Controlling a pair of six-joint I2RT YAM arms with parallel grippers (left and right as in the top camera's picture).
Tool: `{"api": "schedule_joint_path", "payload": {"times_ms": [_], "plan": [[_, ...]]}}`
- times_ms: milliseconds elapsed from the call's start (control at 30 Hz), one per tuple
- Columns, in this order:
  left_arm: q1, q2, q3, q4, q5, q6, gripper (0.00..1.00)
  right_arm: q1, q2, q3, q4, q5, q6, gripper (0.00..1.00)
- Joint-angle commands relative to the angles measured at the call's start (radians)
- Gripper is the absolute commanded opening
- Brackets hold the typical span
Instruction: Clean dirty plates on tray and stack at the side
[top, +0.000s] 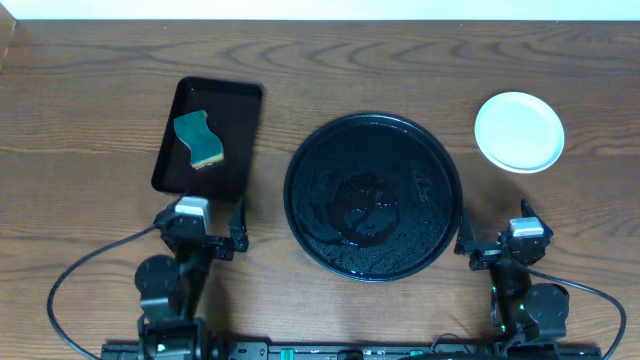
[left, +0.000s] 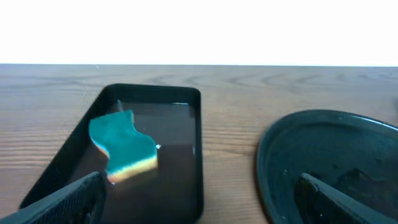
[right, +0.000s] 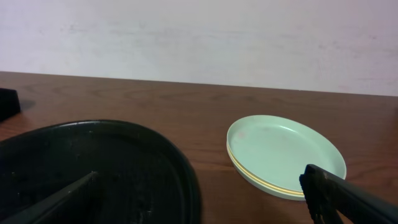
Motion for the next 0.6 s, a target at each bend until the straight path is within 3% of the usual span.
{"api": "schedule_joint_path", "payload": {"times_ms": [0, 567], "plan": [[0.023, -0.06, -0.048, 0.017, 0.009, 0.018, 0.97, -0.006, -0.006, -0.002, -0.004, 0.01, 0.017, 0.99], [0.042, -0.252, -0.113, 0.049, 0.004, 0.063, 0.97, -0.006, -0.006, -0.002, -0.005, 0.01, 0.017, 0.99]]}}
